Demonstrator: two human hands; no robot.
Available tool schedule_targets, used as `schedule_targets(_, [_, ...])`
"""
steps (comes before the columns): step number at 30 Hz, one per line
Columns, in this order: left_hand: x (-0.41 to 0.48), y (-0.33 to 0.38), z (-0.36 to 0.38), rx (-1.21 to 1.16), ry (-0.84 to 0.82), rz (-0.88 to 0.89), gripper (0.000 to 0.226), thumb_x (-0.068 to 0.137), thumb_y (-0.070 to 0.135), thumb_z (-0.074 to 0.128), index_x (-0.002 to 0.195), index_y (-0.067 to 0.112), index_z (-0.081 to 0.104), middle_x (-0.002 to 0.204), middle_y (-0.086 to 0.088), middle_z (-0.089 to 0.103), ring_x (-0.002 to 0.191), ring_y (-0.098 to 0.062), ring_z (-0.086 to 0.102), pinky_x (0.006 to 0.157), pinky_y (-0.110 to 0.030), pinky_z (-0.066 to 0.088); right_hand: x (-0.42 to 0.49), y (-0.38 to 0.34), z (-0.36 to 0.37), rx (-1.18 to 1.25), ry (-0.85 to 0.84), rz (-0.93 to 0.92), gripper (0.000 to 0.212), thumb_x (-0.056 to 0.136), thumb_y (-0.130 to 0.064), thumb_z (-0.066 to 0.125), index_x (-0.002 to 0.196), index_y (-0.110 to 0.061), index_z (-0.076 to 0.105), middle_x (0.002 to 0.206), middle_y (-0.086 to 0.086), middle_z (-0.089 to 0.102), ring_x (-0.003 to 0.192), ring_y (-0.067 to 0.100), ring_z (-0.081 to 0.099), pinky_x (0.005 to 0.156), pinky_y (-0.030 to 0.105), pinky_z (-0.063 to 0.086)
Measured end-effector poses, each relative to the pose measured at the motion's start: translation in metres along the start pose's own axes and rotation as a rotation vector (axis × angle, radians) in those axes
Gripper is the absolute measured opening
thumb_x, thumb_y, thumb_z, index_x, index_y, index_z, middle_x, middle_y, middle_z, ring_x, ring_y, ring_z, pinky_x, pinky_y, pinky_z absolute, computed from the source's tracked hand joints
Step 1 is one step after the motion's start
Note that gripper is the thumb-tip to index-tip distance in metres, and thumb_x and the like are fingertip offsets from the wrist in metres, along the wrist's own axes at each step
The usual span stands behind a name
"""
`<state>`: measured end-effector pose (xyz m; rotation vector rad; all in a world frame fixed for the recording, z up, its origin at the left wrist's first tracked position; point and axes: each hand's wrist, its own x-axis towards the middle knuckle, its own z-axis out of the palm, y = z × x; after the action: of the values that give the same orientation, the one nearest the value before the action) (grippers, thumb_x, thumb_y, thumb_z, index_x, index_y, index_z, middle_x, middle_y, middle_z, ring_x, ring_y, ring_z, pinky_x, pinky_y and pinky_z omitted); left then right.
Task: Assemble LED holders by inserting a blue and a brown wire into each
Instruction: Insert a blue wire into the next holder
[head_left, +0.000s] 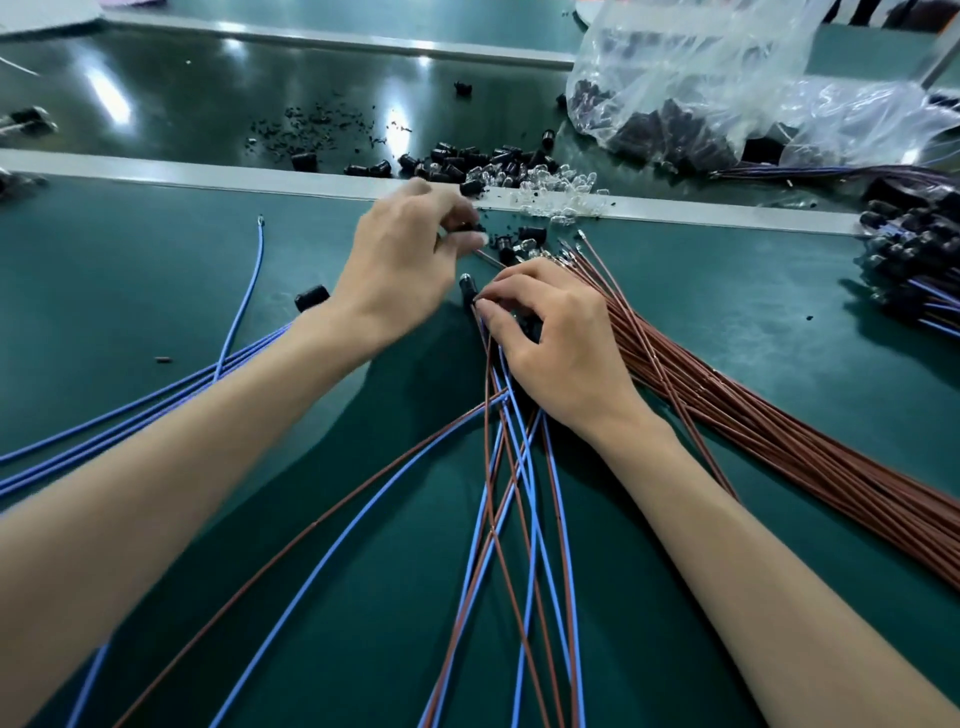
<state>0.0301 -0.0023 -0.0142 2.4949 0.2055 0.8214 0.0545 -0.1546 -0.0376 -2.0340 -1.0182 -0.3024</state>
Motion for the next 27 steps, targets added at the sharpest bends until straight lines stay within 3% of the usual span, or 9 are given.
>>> schedule_targets(3, [-0.022, 0.000, -0.021, 0.078, -0.088, -0.002, 0.021, 0.092, 0.023, 0.060, 0.106, 0.009, 0.067, 0.103, -0.011, 0.060, 0.091, -0.024, 0.054, 0.080, -0.023, 0.035, -0.001, 0.000, 0.001, 0.005, -0.026, -0.009, 0.012, 0.087, -0.010, 0.065, 0.092, -0.001, 0.072, 0.094, 0.009, 0.066, 0.090, 0.022, 0.061, 0.085, 0.027, 0.045])
schedule_targets(7, [-0.037, -0.026, -0.054, 0.478, -0.108, -0.256, 0.026, 0.097, 0.028, 0.042, 0.108, 0.007, 0.053, 0.112, -0.018, 0.053, 0.107, -0.036, 0.049, 0.087, -0.044, 0.039, -0.001, 0.002, 0.002, 0.010, -0.030, -0.013, 0.010, 0.087, -0.010, 0.066, 0.089, -0.002, 0.072, 0.091, 0.007, 0.066, 0.087, 0.020, 0.060, 0.083, 0.021, 0.042])
schedule_targets(10, [-0.049, -0.041, -0.065, 0.699, -0.130, -0.360, 0.039, 0.095, 0.030, 0.034, 0.108, -0.003, 0.048, 0.112, -0.027, 0.048, 0.107, -0.041, 0.046, 0.083, -0.049, 0.040, -0.002, 0.001, 0.002, 0.006, -0.035, -0.016, 0.010, 0.087, -0.010, 0.065, 0.087, -0.003, 0.072, 0.091, 0.007, 0.066, 0.086, 0.020, 0.060, 0.082, 0.020, 0.041])
schedule_targets(13, [-0.054, -0.047, -0.066, 0.701, -0.165, -0.488, 0.050, 0.095, 0.040, 0.035, 0.112, -0.005, 0.044, 0.116, -0.031, 0.047, 0.110, -0.043, 0.045, 0.084, -0.050, 0.039, -0.002, 0.001, 0.003, 0.008, -0.035, -0.021, 0.010, 0.087, -0.010, 0.065, 0.086, -0.003, 0.072, 0.091, 0.007, 0.066, 0.086, 0.020, 0.060, 0.082, 0.020, 0.041])
schedule_targets(20, [-0.043, -0.061, -0.072, 0.480, -0.194, -0.510, 0.032, 0.090, 0.027, 0.060, 0.102, 0.004, 0.041, 0.109, -0.028, 0.057, 0.103, -0.046, 0.051, 0.084, -0.043, 0.036, -0.002, -0.001, 0.002, 0.016, -0.046, -0.019, 0.010, 0.087, -0.009, 0.066, 0.088, -0.002, 0.072, 0.092, 0.007, 0.066, 0.088, 0.019, 0.060, 0.083, 0.019, 0.041])
schedule_targets(27, [-0.047, -0.056, -0.065, 0.482, -0.158, -0.422, 0.016, 0.092, 0.014, 0.052, 0.097, 0.009, 0.038, 0.099, -0.029, 0.058, 0.084, -0.044, 0.051, 0.070, -0.038, 0.032, -0.001, -0.001, 0.001, 0.035, -0.044, -0.016, 0.009, 0.087, -0.009, 0.066, 0.087, -0.002, 0.073, 0.092, 0.007, 0.066, 0.088, 0.020, 0.061, 0.084, 0.020, 0.042])
